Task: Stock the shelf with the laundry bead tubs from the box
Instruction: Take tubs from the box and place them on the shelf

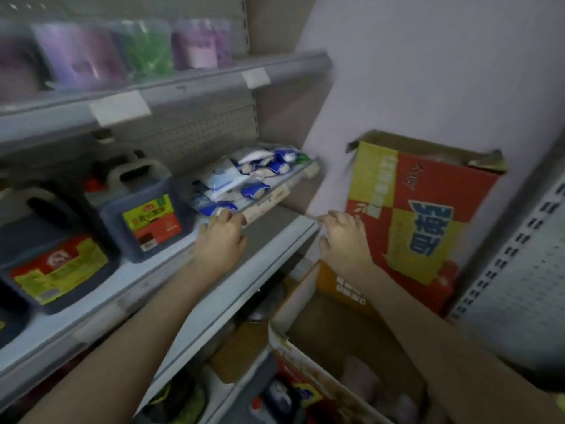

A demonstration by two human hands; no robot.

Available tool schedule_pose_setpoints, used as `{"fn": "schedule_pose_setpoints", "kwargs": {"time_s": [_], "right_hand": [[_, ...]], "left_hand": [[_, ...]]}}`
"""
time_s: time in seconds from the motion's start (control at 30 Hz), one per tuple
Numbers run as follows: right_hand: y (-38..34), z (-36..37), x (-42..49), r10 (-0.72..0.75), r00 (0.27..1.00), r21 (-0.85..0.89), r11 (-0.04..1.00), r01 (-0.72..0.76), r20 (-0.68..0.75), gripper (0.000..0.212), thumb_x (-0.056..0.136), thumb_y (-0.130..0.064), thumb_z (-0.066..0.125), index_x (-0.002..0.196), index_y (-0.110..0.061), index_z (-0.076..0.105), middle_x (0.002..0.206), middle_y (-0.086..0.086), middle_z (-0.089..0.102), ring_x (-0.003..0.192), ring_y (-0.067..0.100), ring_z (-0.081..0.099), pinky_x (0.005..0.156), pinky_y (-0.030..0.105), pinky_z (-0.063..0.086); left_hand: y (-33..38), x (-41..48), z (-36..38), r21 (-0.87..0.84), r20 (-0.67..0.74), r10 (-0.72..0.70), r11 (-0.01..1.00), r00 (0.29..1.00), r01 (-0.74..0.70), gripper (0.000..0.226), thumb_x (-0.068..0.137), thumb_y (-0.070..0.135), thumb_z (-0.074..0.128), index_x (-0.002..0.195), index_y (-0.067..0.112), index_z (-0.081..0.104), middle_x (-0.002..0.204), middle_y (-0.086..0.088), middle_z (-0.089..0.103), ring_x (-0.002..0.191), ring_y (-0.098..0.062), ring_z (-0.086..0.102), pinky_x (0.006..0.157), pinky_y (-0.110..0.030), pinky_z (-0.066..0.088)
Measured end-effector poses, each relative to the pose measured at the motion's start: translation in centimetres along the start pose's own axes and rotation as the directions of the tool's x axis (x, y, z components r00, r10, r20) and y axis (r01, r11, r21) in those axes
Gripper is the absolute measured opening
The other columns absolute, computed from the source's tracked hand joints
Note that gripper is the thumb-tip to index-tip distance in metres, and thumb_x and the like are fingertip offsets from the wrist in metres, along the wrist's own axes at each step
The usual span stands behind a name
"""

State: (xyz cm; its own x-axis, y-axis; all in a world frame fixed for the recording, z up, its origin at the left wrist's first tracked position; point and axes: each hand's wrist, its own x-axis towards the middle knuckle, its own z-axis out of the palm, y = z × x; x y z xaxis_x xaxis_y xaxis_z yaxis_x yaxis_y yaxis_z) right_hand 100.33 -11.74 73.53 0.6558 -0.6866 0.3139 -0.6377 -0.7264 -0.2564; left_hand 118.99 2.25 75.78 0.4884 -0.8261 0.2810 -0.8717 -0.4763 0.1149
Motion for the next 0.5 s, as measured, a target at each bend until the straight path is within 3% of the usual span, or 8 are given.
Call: {"fn": "schedule_pose_setpoints", "kwargs": {"time_s": [0.2,0.5], "right_hand": [[7.4,3.4,-3.4,0.277,0.958,-0.034,0.961,-0.276,0.078,0.043,0.093,-0.020,0.048,0.135,-0.022,0.042,0.140,0.000,0.042,0.133,0.021,0.033,0.113,0.040,0.023],[16.7,9.8,-9.4,0.579,0.792,-0.058,0.813,-0.579,0.195,0.043,0.091,-0.019,0.047,0.134,-0.019,0.045,0.139,0.003,0.045,0.130,0.025,0.039,0.109,0.041,0.029]], "left_hand": [[5.2,2.3,8.2,-0.013,0.182,0.214,0.977,0.960,-0.215,0.032,0.092,0.028,0.049,0.122,0.018,0.051,0.124,-0.008,0.051,0.114,-0.028,0.049,0.092,-0.040,0.041],[12.3,3.2,20.6,-0.154,0.362,0.486,0.873,0.796,-0.463,0.024,0.092,0.027,0.048,0.115,0.020,0.051,0.118,-0.003,0.051,0.107,-0.022,0.052,0.086,-0.035,0.042]]}}
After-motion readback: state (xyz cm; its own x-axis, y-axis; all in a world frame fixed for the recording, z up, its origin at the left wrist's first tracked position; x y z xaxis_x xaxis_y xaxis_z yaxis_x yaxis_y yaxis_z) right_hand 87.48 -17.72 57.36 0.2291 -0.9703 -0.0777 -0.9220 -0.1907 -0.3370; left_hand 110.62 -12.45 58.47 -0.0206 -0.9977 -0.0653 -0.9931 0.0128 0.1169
